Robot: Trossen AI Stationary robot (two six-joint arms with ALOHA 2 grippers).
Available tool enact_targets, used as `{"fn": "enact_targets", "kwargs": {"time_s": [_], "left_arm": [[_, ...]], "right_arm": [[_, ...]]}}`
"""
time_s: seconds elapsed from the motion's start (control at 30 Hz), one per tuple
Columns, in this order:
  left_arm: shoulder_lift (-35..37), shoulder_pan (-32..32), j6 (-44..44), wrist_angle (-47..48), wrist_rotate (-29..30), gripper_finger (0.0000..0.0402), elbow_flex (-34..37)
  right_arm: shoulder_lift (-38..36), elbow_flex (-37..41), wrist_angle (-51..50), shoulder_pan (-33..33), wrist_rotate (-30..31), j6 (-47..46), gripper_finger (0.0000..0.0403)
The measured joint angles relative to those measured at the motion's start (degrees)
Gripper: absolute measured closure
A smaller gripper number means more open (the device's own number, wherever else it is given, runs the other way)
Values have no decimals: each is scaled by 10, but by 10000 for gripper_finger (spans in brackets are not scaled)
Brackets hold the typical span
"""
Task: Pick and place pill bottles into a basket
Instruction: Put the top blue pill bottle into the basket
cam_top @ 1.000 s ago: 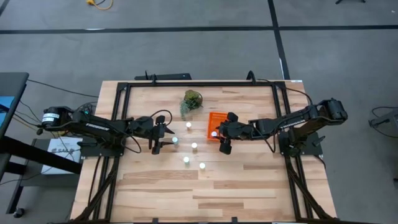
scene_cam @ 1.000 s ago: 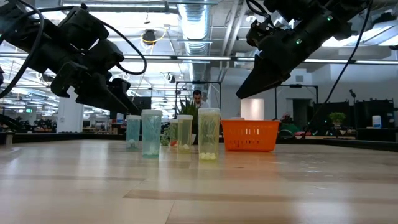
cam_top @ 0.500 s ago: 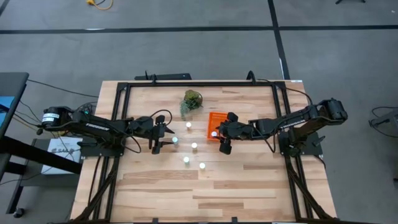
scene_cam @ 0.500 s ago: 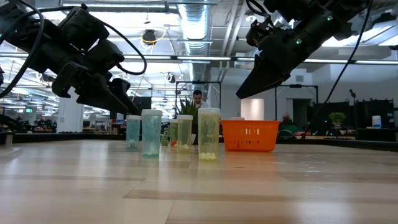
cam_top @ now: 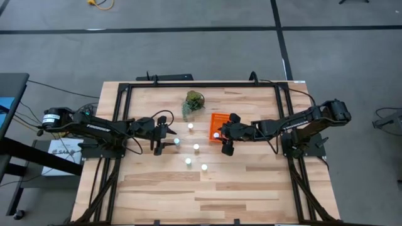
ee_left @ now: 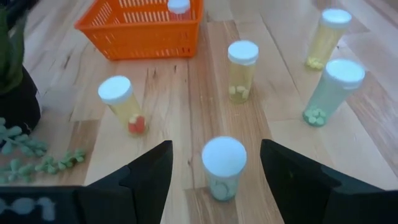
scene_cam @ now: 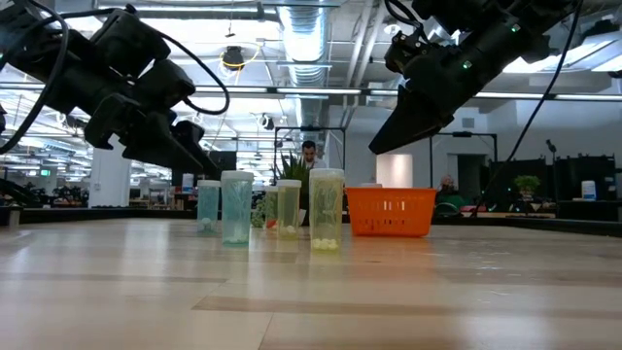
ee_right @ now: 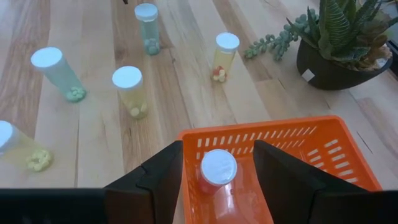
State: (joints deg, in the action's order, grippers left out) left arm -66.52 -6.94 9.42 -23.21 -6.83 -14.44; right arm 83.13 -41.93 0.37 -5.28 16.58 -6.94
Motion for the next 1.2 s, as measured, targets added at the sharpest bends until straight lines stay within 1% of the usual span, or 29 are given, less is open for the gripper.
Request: {"fn": "enact_targets", "kwargs": {"time_s": [0.13, 0.27, 0.53, 0.67, 0.9, 1.2], "left_arm": [[-1, 0, -2, 0, -1, 168, 0], [-18, 0, -6, -2, -4, 168, 0], [-96, 0, 1, -63, -2, 168, -2], [-123, 0, 12, -68, 9, 168, -18], [-174, 0, 14, -68, 10, 168, -46], [-182, 0, 14, -62, -5, 168, -49]], "right_arm": [[0, 0, 0, 0, 0, 0, 215], [0, 0, 0, 0, 0, 0, 213], [0, 0, 0, 0, 0, 0, 215], [0, 0, 0, 0, 0, 0, 213], [0, 0, -1, 0, 0, 0, 216], [0, 0, -2, 0, 0, 0, 215]]}}
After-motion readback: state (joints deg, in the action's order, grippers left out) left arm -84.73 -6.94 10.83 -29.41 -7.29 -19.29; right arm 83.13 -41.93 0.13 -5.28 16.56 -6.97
